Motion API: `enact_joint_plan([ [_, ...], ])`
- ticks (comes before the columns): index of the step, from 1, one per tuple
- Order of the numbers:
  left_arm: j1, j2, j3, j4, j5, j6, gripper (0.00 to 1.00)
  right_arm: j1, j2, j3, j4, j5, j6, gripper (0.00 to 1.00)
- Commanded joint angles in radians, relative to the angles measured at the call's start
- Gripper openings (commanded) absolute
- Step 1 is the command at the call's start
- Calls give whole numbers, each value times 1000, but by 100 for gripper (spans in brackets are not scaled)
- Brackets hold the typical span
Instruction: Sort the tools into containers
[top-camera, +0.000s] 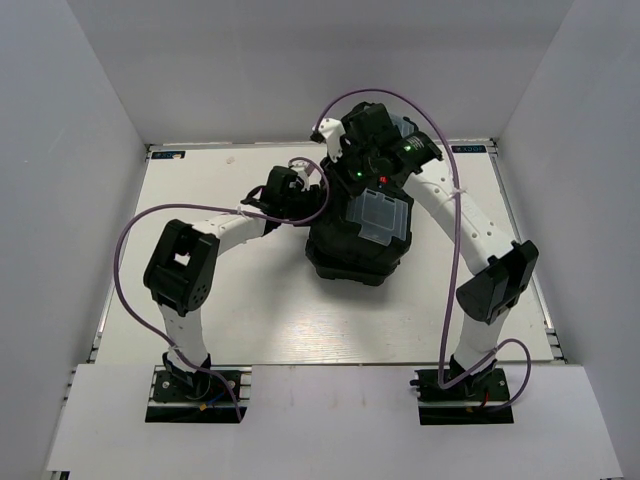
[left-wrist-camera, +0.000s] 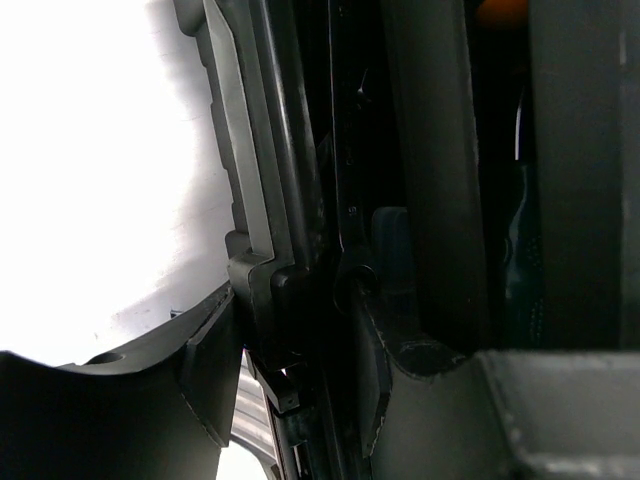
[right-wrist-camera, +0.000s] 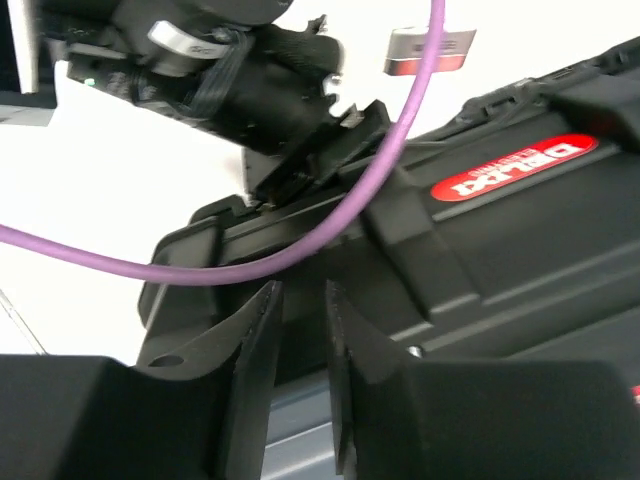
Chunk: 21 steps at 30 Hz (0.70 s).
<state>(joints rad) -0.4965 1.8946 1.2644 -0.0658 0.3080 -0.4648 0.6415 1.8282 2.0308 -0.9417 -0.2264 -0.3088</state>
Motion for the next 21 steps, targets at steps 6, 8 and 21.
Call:
enact_joint_plan([
  [6, -33, -83, 23, 21, 17, 69, 0, -12, -104, 13, -40, -35, 23, 33],
  [8, -24, -118, 23, 1, -35, 69, 1, -13, -155, -13, -17, -2, 13, 33],
  [21, -14, -331, 142, -187, -363, 69, 69, -66, -346, -299, 92, 219, 14, 42],
])
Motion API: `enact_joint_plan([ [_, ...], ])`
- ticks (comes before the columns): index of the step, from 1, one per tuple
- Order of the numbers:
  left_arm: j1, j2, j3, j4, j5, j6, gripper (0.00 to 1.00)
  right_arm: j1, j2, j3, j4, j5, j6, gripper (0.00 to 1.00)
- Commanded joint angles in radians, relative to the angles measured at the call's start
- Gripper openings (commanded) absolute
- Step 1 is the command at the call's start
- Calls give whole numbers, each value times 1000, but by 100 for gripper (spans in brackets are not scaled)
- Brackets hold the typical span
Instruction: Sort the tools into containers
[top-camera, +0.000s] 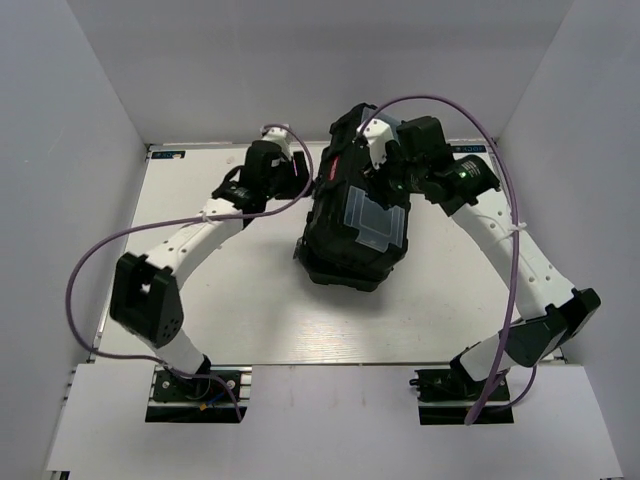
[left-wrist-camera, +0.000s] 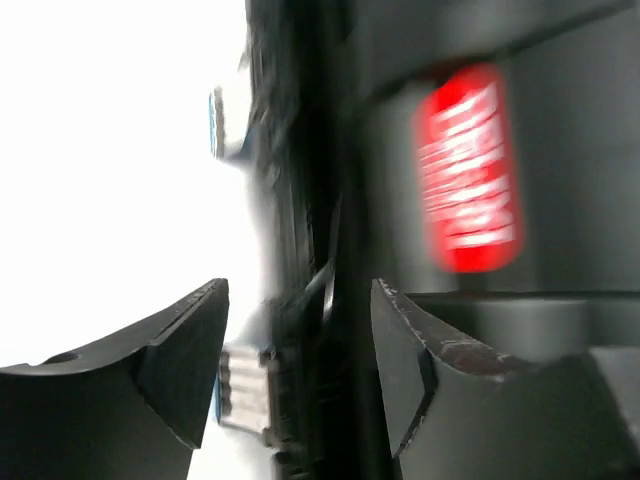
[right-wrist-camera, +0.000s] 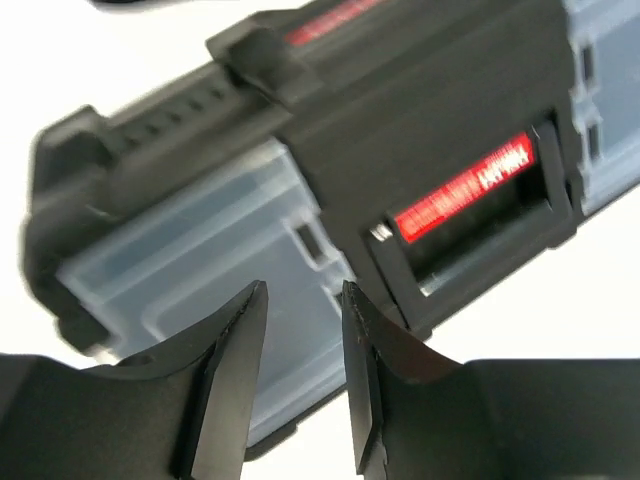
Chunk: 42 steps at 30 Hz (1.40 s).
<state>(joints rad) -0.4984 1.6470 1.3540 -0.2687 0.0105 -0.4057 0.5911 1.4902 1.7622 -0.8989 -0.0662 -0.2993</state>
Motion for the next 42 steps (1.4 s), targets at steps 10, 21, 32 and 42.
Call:
enact_joint_plan([
  [10, 6, -183, -27, -30, -204, -10, 71, -79, -28, -145, 69, 144, 31, 42],
  [21, 6, -424, -387, -14, -251, -54, 66, -117, -160, -337, -242, -631, -401, 0],
  [32, 6, -458, -486, 8, -224, -91, 66, -53, -153, -496, -280, -653, -541, 0],
  [42, 6, -458, -515, 26, -205, -110, 67, -36, -228, -783, 351, -115, -160, 0],
])
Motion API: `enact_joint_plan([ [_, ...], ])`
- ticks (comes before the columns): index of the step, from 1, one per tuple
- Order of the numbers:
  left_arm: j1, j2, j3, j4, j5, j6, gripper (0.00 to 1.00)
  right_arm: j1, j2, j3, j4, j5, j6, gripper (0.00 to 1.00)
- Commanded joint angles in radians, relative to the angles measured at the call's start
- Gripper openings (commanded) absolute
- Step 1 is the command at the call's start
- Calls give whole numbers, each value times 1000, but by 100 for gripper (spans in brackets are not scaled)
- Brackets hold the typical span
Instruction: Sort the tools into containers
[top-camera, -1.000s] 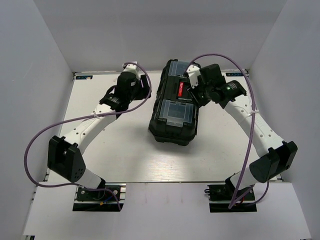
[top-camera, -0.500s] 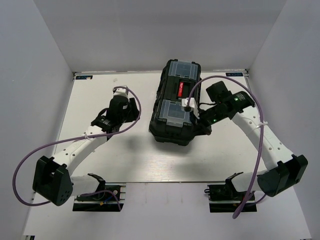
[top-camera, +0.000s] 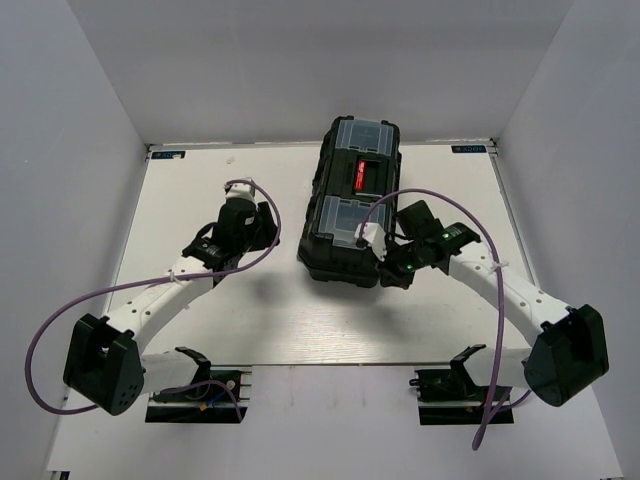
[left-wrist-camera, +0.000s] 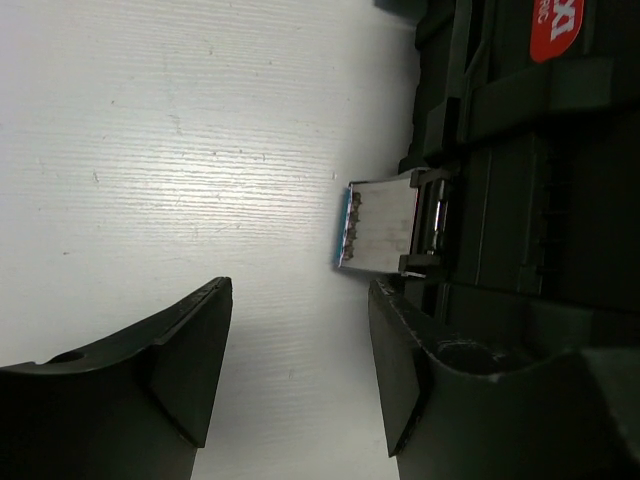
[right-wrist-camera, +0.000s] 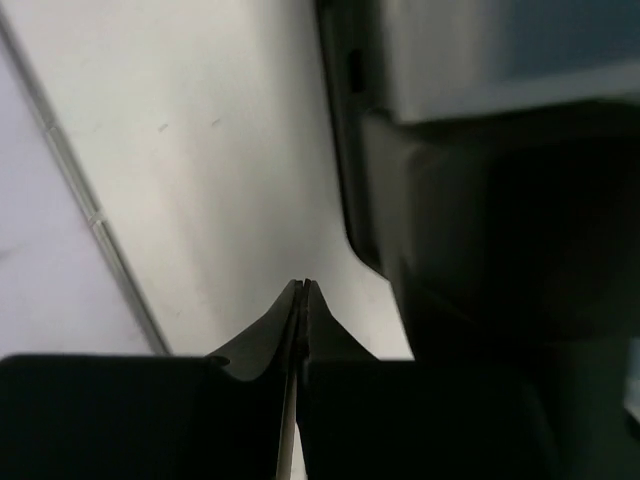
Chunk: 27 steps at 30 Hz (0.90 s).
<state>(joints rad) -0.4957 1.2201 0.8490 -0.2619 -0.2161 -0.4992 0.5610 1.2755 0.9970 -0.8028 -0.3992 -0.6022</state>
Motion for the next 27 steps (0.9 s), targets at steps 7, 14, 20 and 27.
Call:
enact_joint_plan([
  [7, 3, -31, -28, 39, 30, -16, 67, -15, -10, -23, 315, 264, 216, 0],
  [14, 3, -31, -28, 39, 40, -16, 67, -19, -10, 14, 301, 315, 214, 0],
  [20, 3, -22, -28, 39, 49, -16, 67, -33, -25, -4, 338, 465, 226, 0],
  [27, 3, -22, -28, 39, 49, -16, 67, -47, -41, -11, 341, 487, 231, 0],
])
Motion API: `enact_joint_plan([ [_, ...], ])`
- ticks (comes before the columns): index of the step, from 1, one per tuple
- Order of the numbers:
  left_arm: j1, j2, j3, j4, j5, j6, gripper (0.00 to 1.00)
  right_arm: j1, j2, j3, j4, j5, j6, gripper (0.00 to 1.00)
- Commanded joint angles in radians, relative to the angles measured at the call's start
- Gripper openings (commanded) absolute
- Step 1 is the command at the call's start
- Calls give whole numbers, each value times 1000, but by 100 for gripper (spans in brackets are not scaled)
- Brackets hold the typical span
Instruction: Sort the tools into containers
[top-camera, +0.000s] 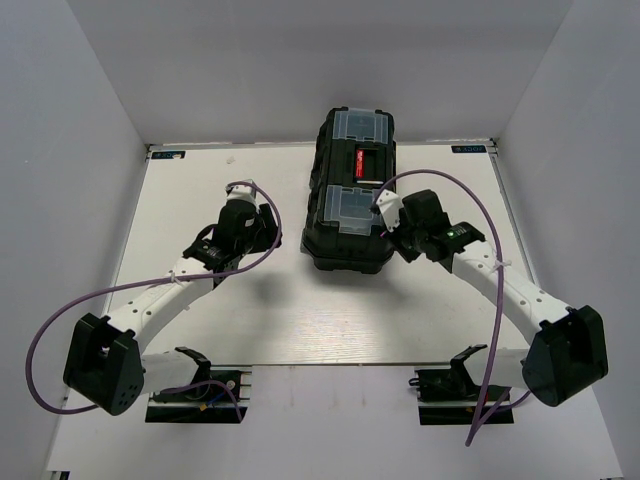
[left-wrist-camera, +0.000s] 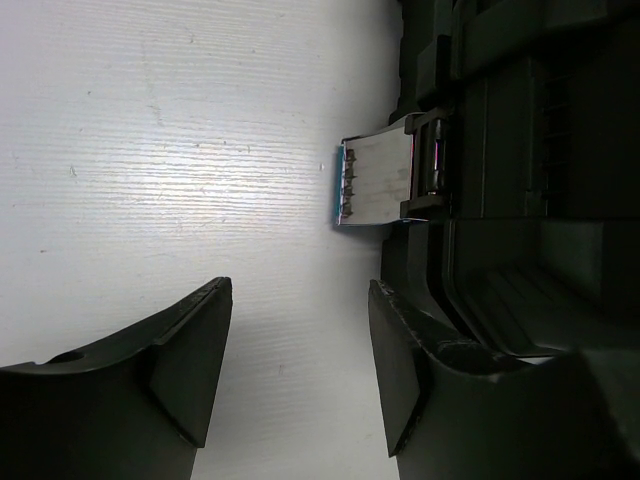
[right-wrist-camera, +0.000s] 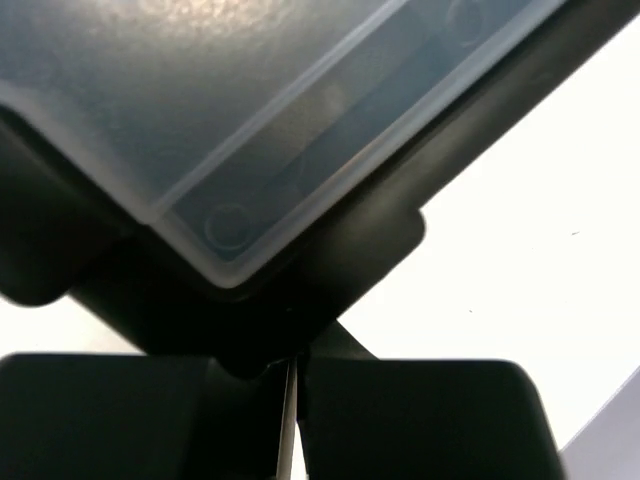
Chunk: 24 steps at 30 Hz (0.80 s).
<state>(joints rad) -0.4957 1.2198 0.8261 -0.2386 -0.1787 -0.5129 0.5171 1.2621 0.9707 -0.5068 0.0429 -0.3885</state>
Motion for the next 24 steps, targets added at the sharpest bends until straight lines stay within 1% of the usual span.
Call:
enact_joint_plan([
  [1, 3, -22, 4, 16, 12, -3, 67, -3, -29, 22, 42, 43, 17, 0],
  [5, 3, -22, 4, 25, 30, -3, 67, -12, -36, 28, 18, -6, 16, 0],
  [7, 3, -22, 4, 50, 64, 7, 67, -14, -36, 26, 17, 18, 22, 0],
  [11, 3, 4, 18, 119, 152, 20, 66, -28, -53, 59, 5, 119, 27, 0],
  [16, -17, 130, 91, 163, 261, 40, 63, -61, -107, 66, 14, 297, 13, 0],
  [18, -17, 164, 105, 173, 277, 40, 63, -78, -133, 59, 24, 366, 10, 0],
  [24, -27, 251, 136, 234, 425, 40, 60, -130, -162, 43, 56, 396, 30, 0],
])
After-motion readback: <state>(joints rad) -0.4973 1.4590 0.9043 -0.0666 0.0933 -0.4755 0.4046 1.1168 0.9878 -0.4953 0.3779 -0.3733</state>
